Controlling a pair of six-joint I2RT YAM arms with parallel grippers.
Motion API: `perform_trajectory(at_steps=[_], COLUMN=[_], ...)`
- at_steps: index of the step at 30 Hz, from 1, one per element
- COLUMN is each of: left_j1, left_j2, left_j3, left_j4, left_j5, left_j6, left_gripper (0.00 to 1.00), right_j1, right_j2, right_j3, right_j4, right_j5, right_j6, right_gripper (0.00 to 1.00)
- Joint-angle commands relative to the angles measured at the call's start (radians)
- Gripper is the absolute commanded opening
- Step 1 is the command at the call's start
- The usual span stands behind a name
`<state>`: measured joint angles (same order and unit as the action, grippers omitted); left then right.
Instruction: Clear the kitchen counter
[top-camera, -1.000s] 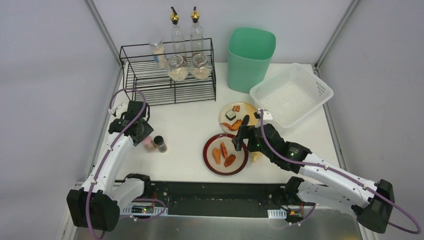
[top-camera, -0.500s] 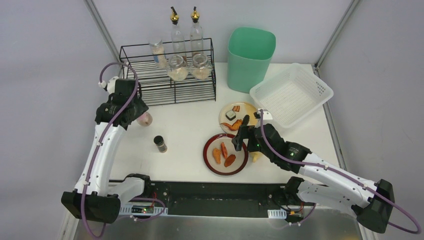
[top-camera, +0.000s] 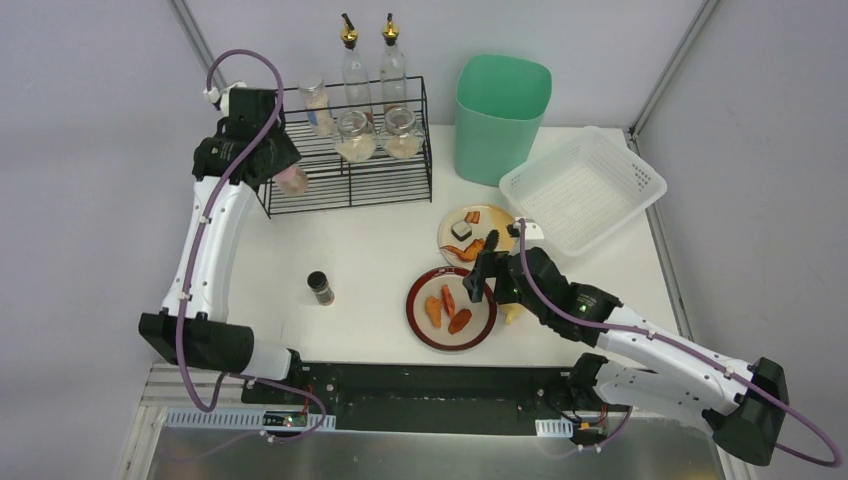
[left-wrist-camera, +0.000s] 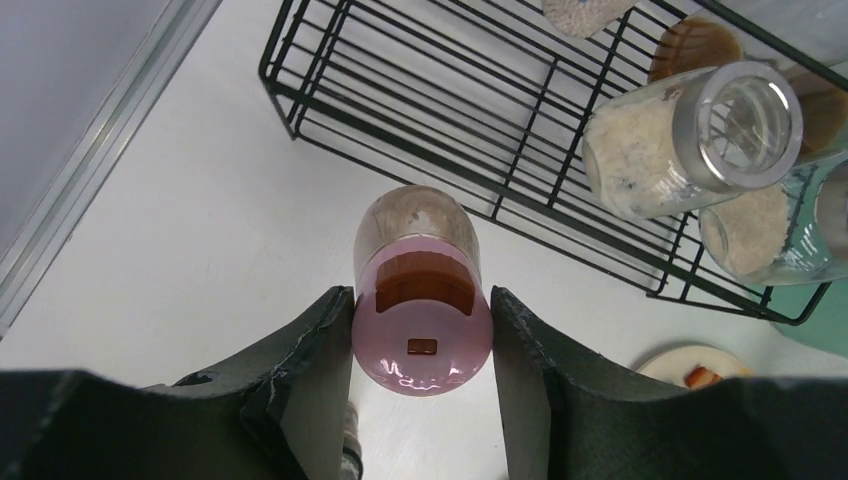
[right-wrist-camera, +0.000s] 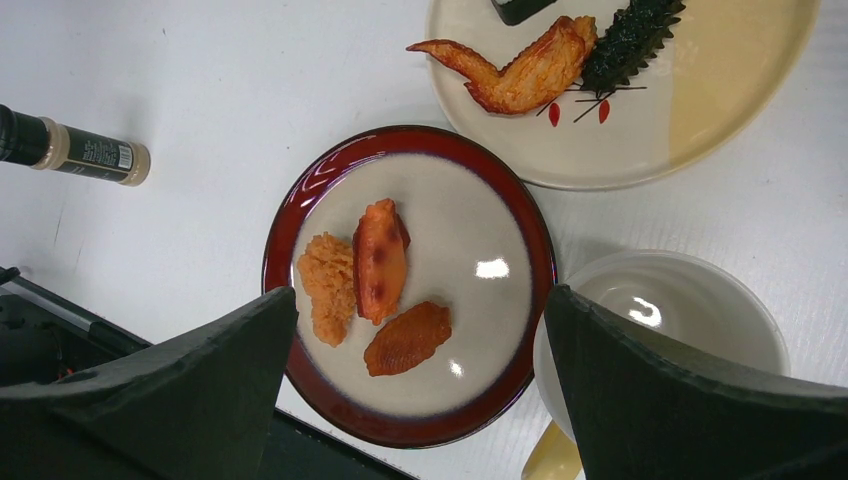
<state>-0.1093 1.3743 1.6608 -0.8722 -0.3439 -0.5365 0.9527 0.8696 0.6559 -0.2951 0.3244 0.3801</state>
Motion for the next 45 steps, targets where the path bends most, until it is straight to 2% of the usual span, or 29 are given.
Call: perform_trajectory(at_steps=[1,11,31,35,40,45], left_j1=[0.008,0.014,0.058,0.059,0.058,0.058], left_j2=[0.090,0.340,0.531,0.552,0.572,0.584], left_j3=[0.139,0.410,0.509,0.514,0.516,0.523], left_j4=[0.001,0.000,-0.002,-0.001,-0.002,-0.003], left_j5=[0.050,0.159,0.181,0.185,0.187,0.189], left_j6=[0.058,0.138,0.138,0.138,0.138,0.142], left_gripper=[0.00,0.00,0.01,0.07,0.33,0.51], right_j1=[0.003,0.003,0.003,0.003,0.003,0.002], right_j2=[0.009,0.006,0.002,-0.001,0.004,0.011], right_j3=[0.013,0.012,0.009,0.009,0.008,0.009], right_j4=[0.025,0.028,0.033,0.034,0.036,0.038], right_j5=[0.002,-0.011,-0.040,-0.041,-0.046,-0.050], right_j6=[-0.007,-0.007,-0.004,-0.004,-0.001,-0.001], right_gripper=[0.99,0.99,0.99,0.99,0.99,0.99])
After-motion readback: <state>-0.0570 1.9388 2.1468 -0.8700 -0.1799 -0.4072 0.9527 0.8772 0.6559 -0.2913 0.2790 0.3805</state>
